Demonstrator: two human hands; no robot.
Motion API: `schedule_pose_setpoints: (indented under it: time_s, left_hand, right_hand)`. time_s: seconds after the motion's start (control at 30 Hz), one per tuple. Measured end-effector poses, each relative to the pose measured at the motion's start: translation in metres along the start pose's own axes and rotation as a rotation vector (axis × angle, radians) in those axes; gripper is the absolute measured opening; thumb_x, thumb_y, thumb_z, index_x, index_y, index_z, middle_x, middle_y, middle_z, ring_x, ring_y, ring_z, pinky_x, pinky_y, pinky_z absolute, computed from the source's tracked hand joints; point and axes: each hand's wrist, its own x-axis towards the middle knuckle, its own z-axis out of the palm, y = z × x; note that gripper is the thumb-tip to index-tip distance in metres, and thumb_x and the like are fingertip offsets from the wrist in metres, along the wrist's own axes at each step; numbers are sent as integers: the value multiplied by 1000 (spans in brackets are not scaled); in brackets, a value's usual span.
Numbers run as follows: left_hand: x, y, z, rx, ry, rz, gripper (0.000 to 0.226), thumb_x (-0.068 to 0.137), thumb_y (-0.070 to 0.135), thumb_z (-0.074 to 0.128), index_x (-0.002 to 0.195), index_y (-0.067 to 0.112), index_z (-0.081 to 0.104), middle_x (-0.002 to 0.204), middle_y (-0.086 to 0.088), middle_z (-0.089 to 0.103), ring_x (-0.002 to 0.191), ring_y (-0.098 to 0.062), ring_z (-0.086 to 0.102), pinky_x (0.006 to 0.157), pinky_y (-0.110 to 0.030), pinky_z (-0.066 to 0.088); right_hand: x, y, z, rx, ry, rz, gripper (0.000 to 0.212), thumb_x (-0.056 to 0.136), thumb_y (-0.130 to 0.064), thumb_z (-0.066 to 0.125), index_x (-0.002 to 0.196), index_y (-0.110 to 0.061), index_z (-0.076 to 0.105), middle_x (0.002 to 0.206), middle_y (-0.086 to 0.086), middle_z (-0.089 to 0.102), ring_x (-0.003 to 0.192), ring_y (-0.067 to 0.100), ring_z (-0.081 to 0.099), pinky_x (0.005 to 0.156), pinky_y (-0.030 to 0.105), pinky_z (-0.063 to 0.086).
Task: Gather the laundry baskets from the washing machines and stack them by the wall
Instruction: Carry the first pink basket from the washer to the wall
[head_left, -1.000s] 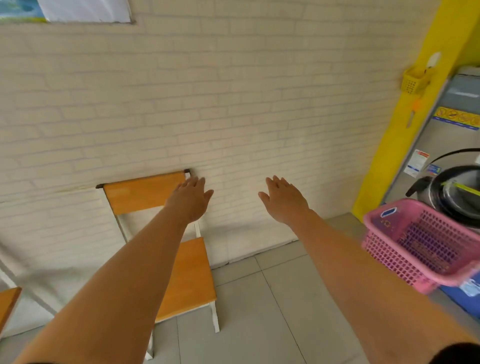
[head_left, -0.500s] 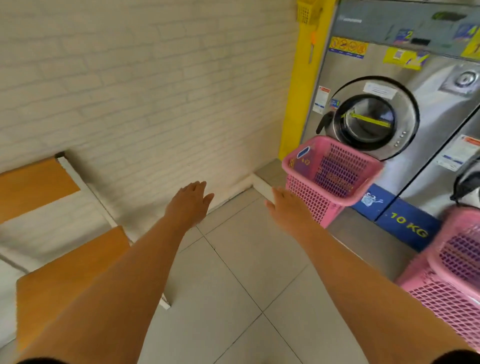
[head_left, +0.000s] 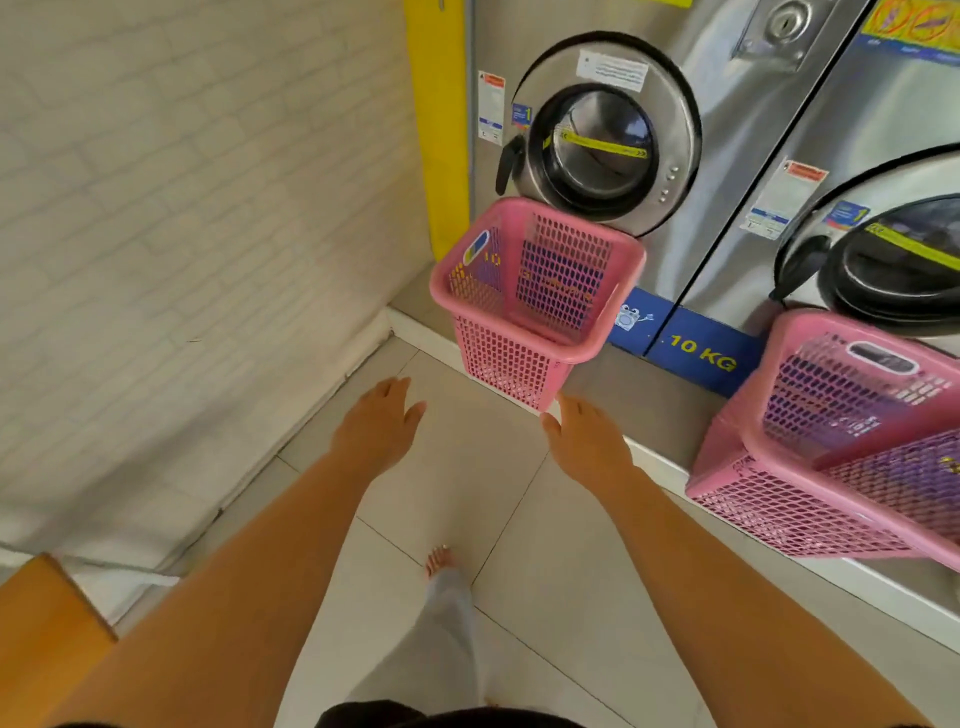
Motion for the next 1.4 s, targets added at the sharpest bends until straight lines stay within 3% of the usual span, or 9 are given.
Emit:
schedule_pose_setpoints:
  time_s: [0.27,0.37,0.5,0.63,0.97,1.1,1.27,1.4]
  left_hand:
    - [152,5,2,18,-101,80,56,101,40,33,150,13,27,156,-9,29,144,-26,27,115,-40,24]
    - [207,6,2,8,-122,97,55,101,38,35,149,12,29,155,-9,31,142,-26,30,114,-41,28]
    - [266,7,2,12,-148,101,53,100,34,39,146,9,33,151,-12,36,139,-29,35,110,-43,33]
    - [320,14,5,-12,-150,100,47,98,28,45,138,5,40,139,-18,47,126,-36,45,99,-49,42]
    - [452,49,22,-29,-151,-4,48,97,27,45,141,8,35,137,-18,46,121,-39,49,94,-52,47]
    - [494,60,33,-14,-168,-21,50,97,29,44,142,11,32,139,-17,45,121,-39,49,94,-53,47]
    - [540,54,49,62,-158,-3,59,96,28,48,146,7,26,151,-20,30,131,-45,38,102,-56,40]
    - [573,39,61,73,-181,-54,67,97,34,43,153,19,10,159,-17,12,140,-44,25,107,-58,33]
  right_hand:
    - [102,16,-4,213,24,303,43,100,-33,41,129,-3,47,131,17,54,120,35,50,97,42,41]
    - [138,18,-4,289,88,383,43,99,-28,44,134,-2,45,135,18,52,123,36,49,99,43,41]
    - [175,23,-7,348,113,458,50,99,-25,44,145,-6,36,144,16,46,130,35,44,104,46,40]
    - [217,39,-14,363,142,527,49,99,-22,45,143,-4,36,139,18,48,123,38,49,99,47,43]
    - [336,98,-17,462,168,630,59,96,-21,50,148,-6,28,144,20,44,127,40,47,102,52,41]
    - [368,116,-10,454,158,661,65,95,-19,48,152,-8,18,153,17,34,134,39,41,107,53,37]
    - [402,134,1,472,216,664,71,96,-19,49,155,-15,10,158,15,27,140,36,35,110,53,34]
    - [422,143,14,483,269,663,79,92,-15,52,156,-25,6,159,12,27,135,38,42,103,55,42]
